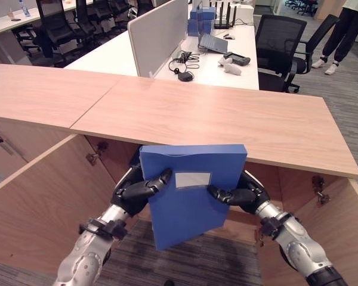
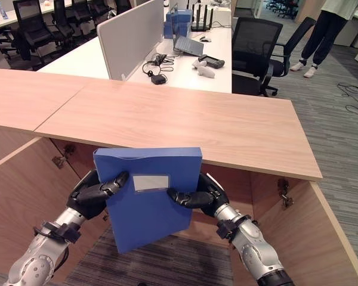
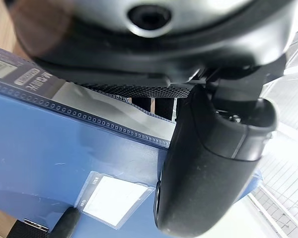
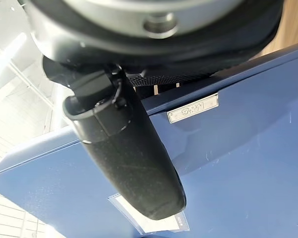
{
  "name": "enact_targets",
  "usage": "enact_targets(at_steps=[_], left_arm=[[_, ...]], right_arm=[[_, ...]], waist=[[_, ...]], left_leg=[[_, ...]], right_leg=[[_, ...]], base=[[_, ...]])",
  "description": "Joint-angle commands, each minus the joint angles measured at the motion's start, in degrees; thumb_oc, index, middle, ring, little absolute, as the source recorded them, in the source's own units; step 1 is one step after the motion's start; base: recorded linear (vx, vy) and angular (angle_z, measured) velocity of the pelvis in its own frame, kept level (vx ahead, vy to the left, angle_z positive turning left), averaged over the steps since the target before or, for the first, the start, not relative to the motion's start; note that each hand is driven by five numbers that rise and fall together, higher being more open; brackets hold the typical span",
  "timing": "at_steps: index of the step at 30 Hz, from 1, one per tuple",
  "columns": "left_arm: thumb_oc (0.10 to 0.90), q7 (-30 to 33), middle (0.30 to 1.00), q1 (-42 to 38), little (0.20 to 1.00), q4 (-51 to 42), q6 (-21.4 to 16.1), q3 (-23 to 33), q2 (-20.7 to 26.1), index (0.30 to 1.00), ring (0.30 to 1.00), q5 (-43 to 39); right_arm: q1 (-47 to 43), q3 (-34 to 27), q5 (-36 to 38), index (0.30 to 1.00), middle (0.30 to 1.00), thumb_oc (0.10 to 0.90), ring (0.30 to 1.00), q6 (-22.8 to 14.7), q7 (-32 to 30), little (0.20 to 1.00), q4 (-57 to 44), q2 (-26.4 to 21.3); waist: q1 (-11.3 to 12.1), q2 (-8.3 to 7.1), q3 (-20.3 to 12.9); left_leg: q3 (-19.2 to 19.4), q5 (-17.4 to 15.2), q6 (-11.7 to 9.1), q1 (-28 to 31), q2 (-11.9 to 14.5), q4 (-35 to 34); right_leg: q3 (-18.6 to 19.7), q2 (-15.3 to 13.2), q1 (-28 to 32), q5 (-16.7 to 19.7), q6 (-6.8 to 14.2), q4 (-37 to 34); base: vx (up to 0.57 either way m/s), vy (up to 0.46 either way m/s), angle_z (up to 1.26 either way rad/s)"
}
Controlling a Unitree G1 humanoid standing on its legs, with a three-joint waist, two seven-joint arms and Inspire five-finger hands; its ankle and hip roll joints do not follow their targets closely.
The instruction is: Put the empty folder in the office cabinet
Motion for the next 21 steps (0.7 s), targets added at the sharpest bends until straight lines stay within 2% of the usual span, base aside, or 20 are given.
enact_targets(at_steps=[1,7,8,9,10,15,21], left_arm=[[0.400,-4.67,0.300,-9.19,0.300,-10.05,-5.13,-6.25,-3.78,0.300,0.300,-2.31],[0.400,-4.69,0.300,-8.83,0.300,-10.23,-5.40,-5.74,-3.77,0.300,0.300,-1.26],[0.422,-4.42,0.333,-8.72,0.333,-10.16,-5.72,-5.50,-3.92,0.333,0.333,-0.92],[0.712,-4.07,0.768,-8.59,0.768,-9.94,-6.13,-5.26,-4.19,0.768,0.768,-0.48],[0.800,-3.79,0.900,-8.47,0.900,-9.71,-6.37,-5.15,-4.41,0.900,0.900,-0.09],[0.800,-2.85,0.900,-7.84,0.900,-8.69,-7.89,-2.74,-4.73,0.900,0.900,3.47],[0.800,-0.84,0.900,-5.04,0.900,-1.96,-12.82,4.78,-5.63,0.900,0.900,13.61]], right_arm=[[-10.18,7.24,7.68,0.300,0.300,0.400,0.300,-2.50,5.08,0.300,-10.65,8.49],[-8.98,7.97,7.03,0.300,0.300,0.400,0.300,-0.99,5.98,0.300,-9.08,7.33],[-8.77,8.02,6.89,0.300,0.300,0.400,0.300,-0.88,6.04,0.300,-8.90,7.12],[-8.57,8.01,6.68,0.300,0.300,0.400,0.300,-0.77,6.05,0.300,-8.63,6.91],[-8.40,7.99,6.40,0.300,0.300,0.400,0.300,-0.70,6.02,0.300,-8.43,6.75],[-7.28,6.92,5.37,0.300,0.300,0.400,0.300,0.02,6.38,0.300,-7.71,5.93],[-4.65,3.85,2.25,0.300,0.300,0.400,0.300,1.13,7.50,0.300,-7.53,3.96]], waist=[[-0.93,-0.26,-2.62],[-0.85,-0.32,-2.61],[-0.79,-0.36,-2.59],[-0.72,-0.39,-2.59],[-0.64,-0.40,-2.59],[-0.39,-0.50,-2.69],[0.61,-0.90,-2.84]], left_leg=[[0.88,-5.91,-0.90,2.55,0.79,-0.07],[0.72,-5.90,-0.95,2.58,0.85,-0.07],[0.70,-5.91,-0.97,2.58,0.86,-0.07],[0.68,-5.90,-1.00,2.55,0.87,-0.07],[0.63,-5.90,-1.00,2.53,0.88,-0.07],[0.35,-5.94,-1.02,2.50,0.88,-0.07],[0.16,-5.97,-1.18,2.33,0.86,-0.07]], right_leg=[[4.31,-2.31,0.84,-3.93,3.24,1.51],[4.04,-2.25,0.78,-4.01,3.21,1.64],[4.01,-2.25,0.81,-4.02,3.21,1.63],[3.97,-2.25,0.87,-4.03,3.20,1.58],[3.94,-2.23,0.88,-4.04,3.17,1.55],[3.79,-2.22,0.94,-4.17,3.14,1.58],[3.42,-2.12,1.13,-4.34,3.02,1.38]], base=[[0.00,0.000,0.00],[0.00,0.000,0.00],[0.00,0.000,0.00],[0.00,0.000,0.00],[0.00,0.000,0.00],[0.00,0.000,0.00],[0.00,0.000,0.00]])
